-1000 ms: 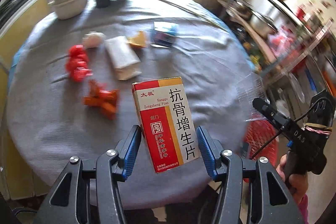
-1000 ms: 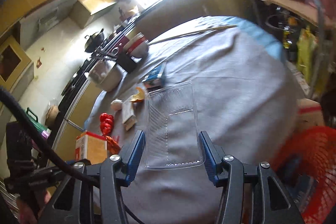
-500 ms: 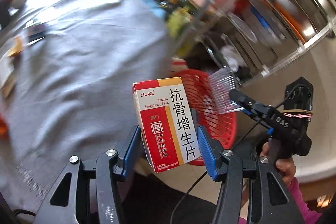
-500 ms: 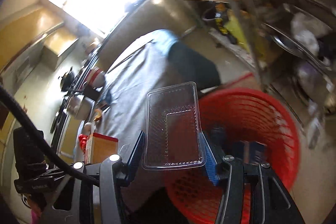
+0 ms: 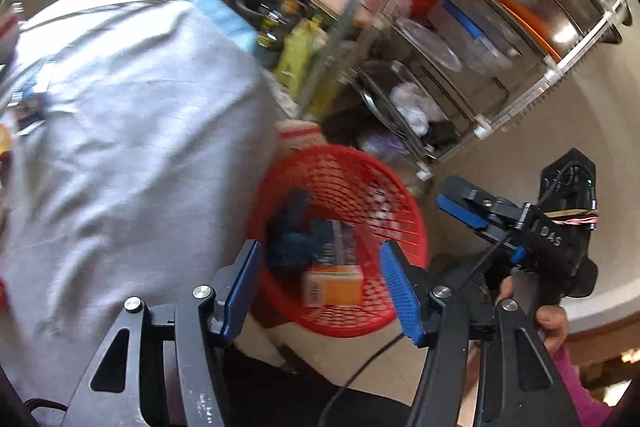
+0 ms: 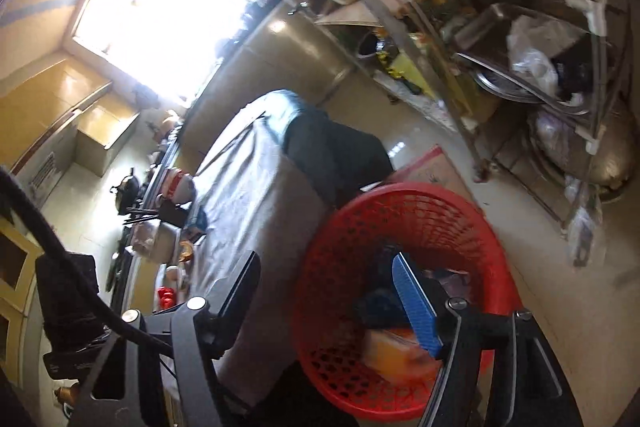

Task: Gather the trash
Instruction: 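Carry both items over the red basket and open both tools to drop them, then lower the left tool onto the orange bag and close on it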

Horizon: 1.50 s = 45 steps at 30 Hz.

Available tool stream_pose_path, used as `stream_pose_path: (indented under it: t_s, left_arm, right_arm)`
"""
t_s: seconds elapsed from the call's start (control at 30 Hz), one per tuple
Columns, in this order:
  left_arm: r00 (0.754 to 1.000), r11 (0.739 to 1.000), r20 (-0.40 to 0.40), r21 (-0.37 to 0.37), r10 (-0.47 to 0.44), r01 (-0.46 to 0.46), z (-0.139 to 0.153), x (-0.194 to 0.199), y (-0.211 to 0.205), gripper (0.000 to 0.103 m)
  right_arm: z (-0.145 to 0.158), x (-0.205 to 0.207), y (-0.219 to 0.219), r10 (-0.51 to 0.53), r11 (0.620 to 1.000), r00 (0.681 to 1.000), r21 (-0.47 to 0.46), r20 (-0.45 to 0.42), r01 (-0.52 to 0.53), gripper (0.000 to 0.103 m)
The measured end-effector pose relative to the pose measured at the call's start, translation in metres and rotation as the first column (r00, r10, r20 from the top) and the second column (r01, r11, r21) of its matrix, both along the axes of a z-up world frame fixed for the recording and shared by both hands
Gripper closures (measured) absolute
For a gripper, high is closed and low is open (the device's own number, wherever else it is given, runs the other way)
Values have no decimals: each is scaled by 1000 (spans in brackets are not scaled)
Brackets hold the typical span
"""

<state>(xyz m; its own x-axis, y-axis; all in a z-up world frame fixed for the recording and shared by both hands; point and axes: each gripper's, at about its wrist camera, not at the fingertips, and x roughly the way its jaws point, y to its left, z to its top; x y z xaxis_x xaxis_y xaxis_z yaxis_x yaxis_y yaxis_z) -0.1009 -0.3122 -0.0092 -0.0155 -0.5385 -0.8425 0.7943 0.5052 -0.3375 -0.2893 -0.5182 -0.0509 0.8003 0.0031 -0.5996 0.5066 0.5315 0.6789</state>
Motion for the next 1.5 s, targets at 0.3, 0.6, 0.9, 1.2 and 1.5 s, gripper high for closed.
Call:
stream_pose_path:
  t_s: [0.3, 0.6, 0.9, 1.2, 1.5]
  left_arm:
    - [935, 965, 255, 29, 246, -262, 24, 31, 106, 41]
    - [827, 871, 324, 18, 460, -491, 23, 61, 206, 37]
    - [729, 760, 314, 34, 608, -649, 7, 85, 291, 37]
    - [669, 675, 251, 75, 700, -734, -17, 99, 350, 37]
    - [697, 701, 204, 64, 688, -710, -17, 116, 333, 37]
  right_arm:
    - [0, 61, 57, 184, 983, 983, 0, -2, -184, 31]
    - [21, 107, 115, 336, 941, 942, -49, 15, -335, 31]
    - [26, 143, 159, 435, 899, 901, -64, -3, -434, 31]
    - [21, 178, 197, 517, 849, 854, -89, -57, -520, 31]
    - [9, 190, 207, 539, 838, 840, -58, -69, -542, 31]
